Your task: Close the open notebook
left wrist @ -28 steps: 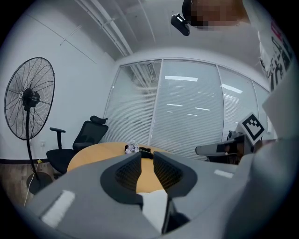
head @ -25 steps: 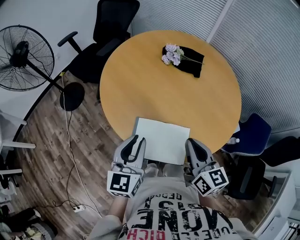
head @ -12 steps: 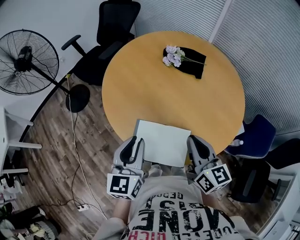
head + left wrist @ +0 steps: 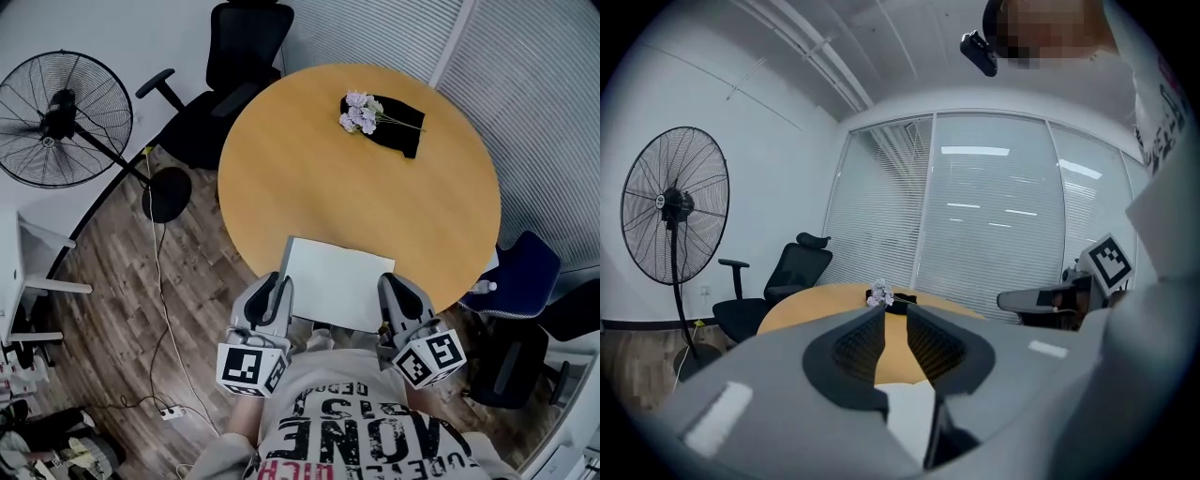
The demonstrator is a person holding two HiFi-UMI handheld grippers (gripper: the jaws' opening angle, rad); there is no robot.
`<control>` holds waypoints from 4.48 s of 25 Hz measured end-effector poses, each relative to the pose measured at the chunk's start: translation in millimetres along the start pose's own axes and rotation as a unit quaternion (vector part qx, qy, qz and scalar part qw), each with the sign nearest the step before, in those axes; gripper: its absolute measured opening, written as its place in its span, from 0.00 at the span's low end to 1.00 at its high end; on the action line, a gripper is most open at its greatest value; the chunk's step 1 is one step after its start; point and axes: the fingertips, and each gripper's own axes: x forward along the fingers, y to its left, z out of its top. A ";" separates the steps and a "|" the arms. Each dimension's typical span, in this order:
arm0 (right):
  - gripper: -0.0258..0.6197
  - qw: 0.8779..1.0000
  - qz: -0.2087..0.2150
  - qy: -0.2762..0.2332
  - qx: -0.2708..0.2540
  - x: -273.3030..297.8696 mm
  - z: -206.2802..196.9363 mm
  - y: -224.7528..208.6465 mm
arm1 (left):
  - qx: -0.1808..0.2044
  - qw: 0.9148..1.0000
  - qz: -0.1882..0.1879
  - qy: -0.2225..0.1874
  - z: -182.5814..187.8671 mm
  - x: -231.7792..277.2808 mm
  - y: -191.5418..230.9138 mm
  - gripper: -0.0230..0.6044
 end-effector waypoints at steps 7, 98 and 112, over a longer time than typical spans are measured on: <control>0.06 1.000 0.005 0.016 -0.005 13.3 -6.4 12.3 | -0.029 0.998 -0.004 0.048 -30.3 -3.2 29.6 0.17; 0.06 0.996 -0.059 0.068 -0.019 7.6 -21.4 2.2 | -0.216 0.916 -0.039 0.337 -265.6 1.9 72.0 0.09; 0.06 0.996 -0.069 0.058 -0.011 -1.7 -24.8 0.8 | -0.198 0.926 -0.052 0.318 -228.3 -6.4 59.9 0.07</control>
